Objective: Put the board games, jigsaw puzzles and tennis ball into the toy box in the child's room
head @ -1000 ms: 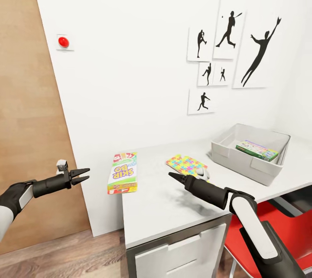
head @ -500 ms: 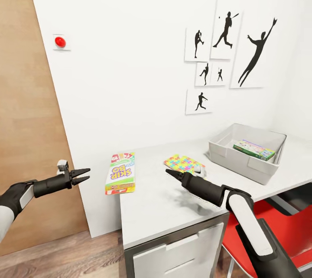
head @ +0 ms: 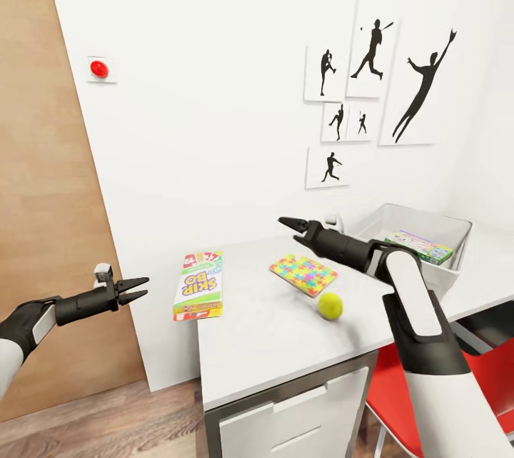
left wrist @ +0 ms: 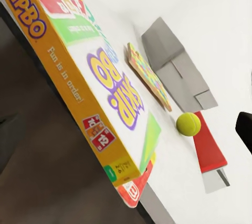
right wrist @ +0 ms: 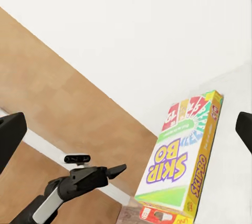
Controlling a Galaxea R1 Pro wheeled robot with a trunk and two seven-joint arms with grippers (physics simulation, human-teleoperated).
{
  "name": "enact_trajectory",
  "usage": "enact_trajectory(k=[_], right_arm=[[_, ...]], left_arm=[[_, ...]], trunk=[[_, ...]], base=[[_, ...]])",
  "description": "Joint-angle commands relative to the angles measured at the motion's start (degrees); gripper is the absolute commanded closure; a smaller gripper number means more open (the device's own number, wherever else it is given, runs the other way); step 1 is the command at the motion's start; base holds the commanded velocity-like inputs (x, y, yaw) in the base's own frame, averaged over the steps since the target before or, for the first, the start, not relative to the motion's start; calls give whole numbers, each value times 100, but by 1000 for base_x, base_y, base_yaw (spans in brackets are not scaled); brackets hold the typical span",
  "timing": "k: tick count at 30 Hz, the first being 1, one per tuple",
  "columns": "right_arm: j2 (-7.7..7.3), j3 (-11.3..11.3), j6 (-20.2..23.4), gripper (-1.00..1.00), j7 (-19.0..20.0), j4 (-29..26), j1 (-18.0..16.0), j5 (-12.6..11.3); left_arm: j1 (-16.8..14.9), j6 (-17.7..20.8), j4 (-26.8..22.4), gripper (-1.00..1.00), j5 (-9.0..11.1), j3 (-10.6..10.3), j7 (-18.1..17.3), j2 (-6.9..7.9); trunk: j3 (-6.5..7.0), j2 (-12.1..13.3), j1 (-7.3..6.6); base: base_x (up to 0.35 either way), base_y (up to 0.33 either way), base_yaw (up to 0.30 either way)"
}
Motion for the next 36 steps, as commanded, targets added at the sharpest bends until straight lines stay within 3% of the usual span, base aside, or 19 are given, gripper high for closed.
enact_trajectory(k=[1,7,36], right_arm=[[9,-17,11,-100,-196,6,-22,-145],[30,-57,15,-100,-459,30,-48,-286],[34,-41,-75,-100,-483,29,36,-308]], left_arm=[[-3,62,1,-100,22,-10,-14,5],[-3,67,1,-100,21,-8,-14,3],[-3,80,1,-100,13,-8,-3,28]], trunk=[[-6,-3,-1],[-6,-3,-1],[-6,-3,-1]], base=[[0,0,0],[0,0,0],[39,-44,0]])
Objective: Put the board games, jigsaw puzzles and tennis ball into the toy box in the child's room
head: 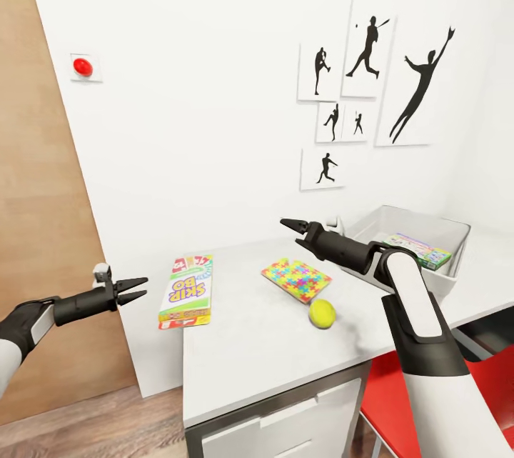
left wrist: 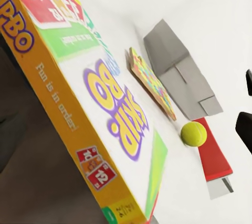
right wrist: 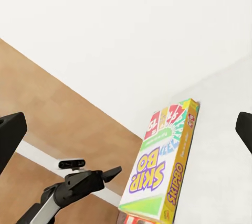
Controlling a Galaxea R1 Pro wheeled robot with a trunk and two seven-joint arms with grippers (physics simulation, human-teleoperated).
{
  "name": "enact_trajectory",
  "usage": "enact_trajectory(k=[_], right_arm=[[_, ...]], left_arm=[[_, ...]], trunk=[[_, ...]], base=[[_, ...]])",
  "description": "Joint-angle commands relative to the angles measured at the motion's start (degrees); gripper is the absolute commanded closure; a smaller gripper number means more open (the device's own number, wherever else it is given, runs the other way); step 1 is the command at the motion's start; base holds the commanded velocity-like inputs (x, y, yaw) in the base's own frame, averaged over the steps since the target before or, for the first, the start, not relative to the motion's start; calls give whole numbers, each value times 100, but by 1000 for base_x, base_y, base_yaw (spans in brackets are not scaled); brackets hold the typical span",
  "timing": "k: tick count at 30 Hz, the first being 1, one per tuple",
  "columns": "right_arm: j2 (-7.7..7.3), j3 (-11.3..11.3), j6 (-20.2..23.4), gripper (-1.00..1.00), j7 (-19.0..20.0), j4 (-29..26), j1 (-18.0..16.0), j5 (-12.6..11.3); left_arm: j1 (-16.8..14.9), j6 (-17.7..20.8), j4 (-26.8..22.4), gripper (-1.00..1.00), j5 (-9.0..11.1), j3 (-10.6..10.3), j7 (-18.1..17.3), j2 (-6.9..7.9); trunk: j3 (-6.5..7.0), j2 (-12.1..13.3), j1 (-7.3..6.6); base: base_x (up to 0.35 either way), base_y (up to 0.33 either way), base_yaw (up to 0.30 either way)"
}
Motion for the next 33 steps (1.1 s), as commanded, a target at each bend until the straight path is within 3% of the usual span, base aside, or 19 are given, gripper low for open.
enact_trajectory(k=[1,8,12,18,33], right_arm=[[-4,6,3,-100,-60,-3,-4,-60],[-4,8,3,-100,-60,-8,-4,-55],[-4,8,2,-100,-61,-9,-4,-54],[-4,8,0,-100,-68,-9,-4,-59],[1,24,-6,-100,-69,-15,-4,-60]], left_arm=[[-3,60,1,-100,25,-12,-20,7],[-3,149,10,-100,50,-4,-56,112],[-3,504,16,-100,55,-3,-59,183],[-3,1041,54,-100,61,2,-23,245],[-3,1081,62,-100,66,205,97,257]], trunk=[[-6,-3,-1],[-6,-3,-1],[-6,-3,-1],[-114,-244,131],[-383,-845,461]], base=[[0,-5,0],[0,-1,0],[0,0,0],[0,0,0],[0,0,0]])
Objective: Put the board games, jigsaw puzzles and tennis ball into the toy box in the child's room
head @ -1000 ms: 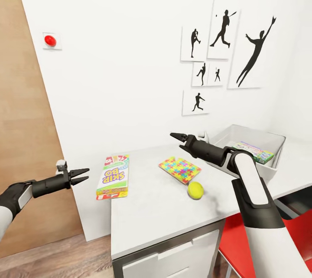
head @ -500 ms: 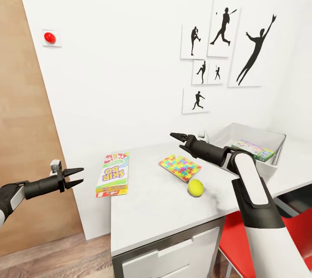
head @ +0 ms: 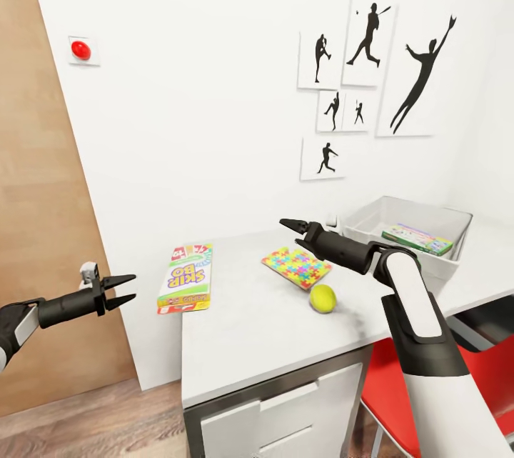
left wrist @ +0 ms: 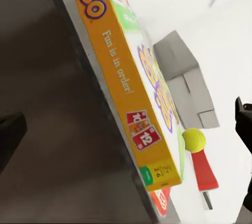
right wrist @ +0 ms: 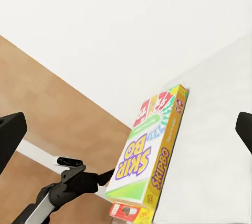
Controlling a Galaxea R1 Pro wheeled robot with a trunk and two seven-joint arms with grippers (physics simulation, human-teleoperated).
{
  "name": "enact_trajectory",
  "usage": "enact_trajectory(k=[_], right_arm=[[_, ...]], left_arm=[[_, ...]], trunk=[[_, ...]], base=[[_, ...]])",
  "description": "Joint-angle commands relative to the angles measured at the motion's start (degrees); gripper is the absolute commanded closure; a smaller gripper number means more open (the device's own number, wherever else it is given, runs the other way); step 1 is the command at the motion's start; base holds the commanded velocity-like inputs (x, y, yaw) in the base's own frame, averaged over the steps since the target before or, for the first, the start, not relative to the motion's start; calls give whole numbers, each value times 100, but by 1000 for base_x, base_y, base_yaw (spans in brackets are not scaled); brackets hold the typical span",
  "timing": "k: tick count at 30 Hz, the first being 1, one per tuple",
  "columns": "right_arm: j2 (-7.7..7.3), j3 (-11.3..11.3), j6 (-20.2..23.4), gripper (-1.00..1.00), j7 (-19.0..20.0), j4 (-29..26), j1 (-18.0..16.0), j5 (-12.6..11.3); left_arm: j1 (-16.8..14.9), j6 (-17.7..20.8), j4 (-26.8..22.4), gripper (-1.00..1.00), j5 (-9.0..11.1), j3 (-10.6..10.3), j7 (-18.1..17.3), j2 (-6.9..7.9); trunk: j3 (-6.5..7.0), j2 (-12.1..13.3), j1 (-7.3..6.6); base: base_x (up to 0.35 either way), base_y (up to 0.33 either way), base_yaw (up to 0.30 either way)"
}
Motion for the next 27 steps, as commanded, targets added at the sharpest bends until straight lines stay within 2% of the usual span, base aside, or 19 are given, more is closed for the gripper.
enact_trajectory(k=[1,4,14,20,27], right_arm=[[-3,6,3,-100,-60,-6,-5,-61],[-6,0,3,-100,-60,-12,-5,-61],[-7,-5,3,-100,-65,-50,-5,-70],[0,4,3,-100,-61,-58,-5,-70],[1,7,3,-100,-60,-60,-5,-70]], left_arm=[[-4,59,1,-100,26,2,21,2],[-4,58,1,-100,26,31,60,2],[-4,49,-6,-100,20,45,80,-12],[-5,41,-8,-100,18,45,86,-31],[-4,40,-8,-100,18,45,81,-16]], trunk=[[-25,-45,22],[-79,-165,88],[-79,-165,88],[-79,-165,88],[-79,-165,88]], base=[[0,0,0],[0,0,0],[0,-1,0],[0,-141,0],[0,-25,0]])
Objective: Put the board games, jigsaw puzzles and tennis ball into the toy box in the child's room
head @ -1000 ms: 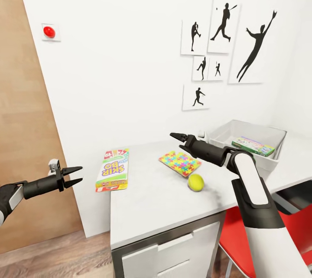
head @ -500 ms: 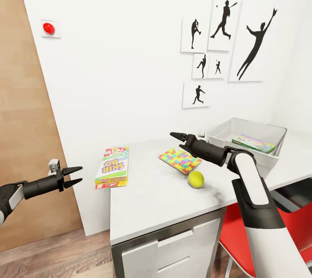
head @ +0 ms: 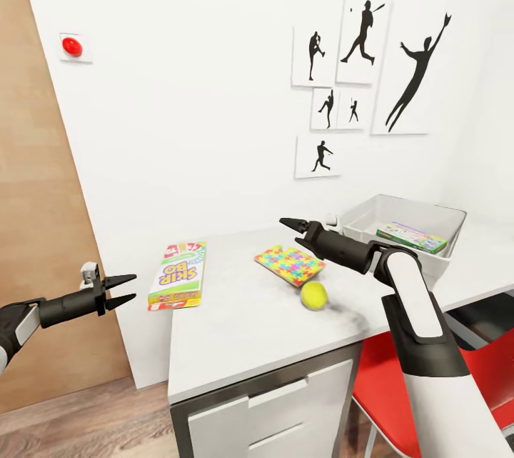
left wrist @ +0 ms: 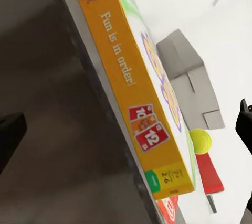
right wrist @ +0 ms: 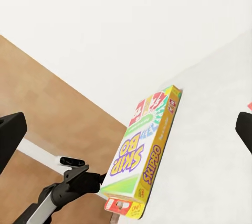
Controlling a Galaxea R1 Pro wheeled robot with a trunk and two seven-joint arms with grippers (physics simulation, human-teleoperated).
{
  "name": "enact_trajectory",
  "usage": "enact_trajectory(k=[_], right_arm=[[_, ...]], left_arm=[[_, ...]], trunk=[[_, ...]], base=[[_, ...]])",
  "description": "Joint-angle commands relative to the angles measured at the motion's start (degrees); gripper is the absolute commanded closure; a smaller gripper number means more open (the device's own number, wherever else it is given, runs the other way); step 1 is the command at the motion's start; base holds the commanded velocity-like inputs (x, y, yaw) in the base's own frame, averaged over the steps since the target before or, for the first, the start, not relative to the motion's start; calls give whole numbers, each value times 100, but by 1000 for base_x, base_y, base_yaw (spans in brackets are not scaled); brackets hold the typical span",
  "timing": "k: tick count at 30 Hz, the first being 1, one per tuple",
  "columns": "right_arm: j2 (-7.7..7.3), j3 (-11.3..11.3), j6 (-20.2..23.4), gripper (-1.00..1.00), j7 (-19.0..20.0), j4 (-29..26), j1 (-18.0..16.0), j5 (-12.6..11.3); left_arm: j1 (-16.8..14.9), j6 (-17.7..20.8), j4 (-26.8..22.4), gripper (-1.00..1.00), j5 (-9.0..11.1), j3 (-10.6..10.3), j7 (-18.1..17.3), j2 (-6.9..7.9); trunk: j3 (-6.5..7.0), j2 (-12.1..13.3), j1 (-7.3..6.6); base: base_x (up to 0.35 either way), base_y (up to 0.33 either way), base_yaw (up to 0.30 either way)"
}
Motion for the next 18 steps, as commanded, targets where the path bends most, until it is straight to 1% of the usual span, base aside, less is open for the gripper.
enact_trajectory(k=[1,4,10,18], right_arm=[[-4,5,3,-100,-60,-5,-5,-60],[-4,6,3,-100,-60,-5,-5,-60],[-4,13,3,-100,-60,-5,-5,-60],[-7,14,3,-100,-60,-5,-5,-60]], left_arm=[[-3,60,1,-100,26,-13,-9,2],[-3,59,1,-100,26,-13,-11,7],[-3,67,1,-100,18,-13,-9,3],[-3,69,1,-100,18,-14,-12,8]], trunk=[[-6,-3,-1],[-6,-3,-1],[-6,-3,-1],[-6,-3,-1]], base=[[0,-4,0],[8,-32,0],[59,-153,0],[10,-25,0]])
